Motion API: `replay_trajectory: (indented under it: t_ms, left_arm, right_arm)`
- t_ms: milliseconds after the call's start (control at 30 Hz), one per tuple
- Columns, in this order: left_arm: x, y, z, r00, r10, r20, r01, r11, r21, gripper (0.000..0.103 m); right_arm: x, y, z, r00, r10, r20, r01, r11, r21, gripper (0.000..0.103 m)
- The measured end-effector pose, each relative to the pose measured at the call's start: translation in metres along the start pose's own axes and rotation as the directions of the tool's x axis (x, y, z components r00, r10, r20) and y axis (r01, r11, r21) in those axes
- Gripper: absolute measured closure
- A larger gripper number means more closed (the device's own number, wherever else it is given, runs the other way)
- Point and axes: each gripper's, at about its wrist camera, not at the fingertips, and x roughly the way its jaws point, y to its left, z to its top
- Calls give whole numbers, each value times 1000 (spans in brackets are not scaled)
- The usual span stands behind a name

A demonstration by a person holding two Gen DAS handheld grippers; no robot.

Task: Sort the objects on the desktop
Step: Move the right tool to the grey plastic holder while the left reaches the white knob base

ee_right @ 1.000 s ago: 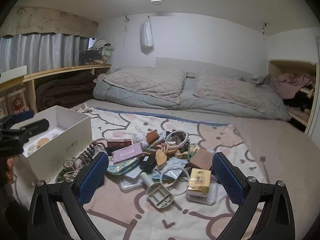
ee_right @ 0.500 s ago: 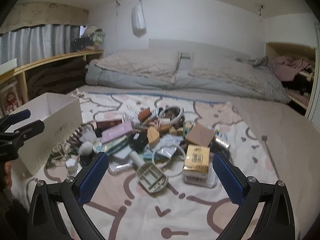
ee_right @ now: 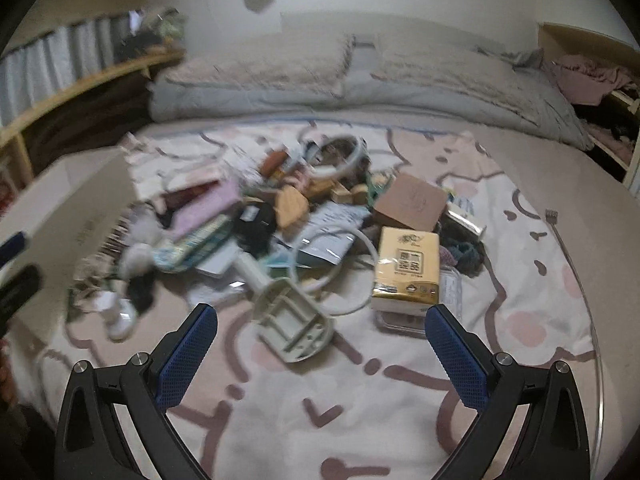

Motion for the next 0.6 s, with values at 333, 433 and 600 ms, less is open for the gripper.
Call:
replay_trajectory:
  t_ms: [333,433,600]
  left_arm:
    - [5,-6,-8,1000,-17,-24,17,1000,24,0]
    - [7,-6,-9,999,-24,-27,25,999,23,0]
    - [9,-6,-11,998,-47,-35,47,999,24,0]
  right_arm:
    - [54,6,29,991,-92,-94,93,996,4,0]
    - [71,6,34,982,-132,-132,133,991,-4,0]
    - [88,7,31,966,-190,-174,189,982,-27,0]
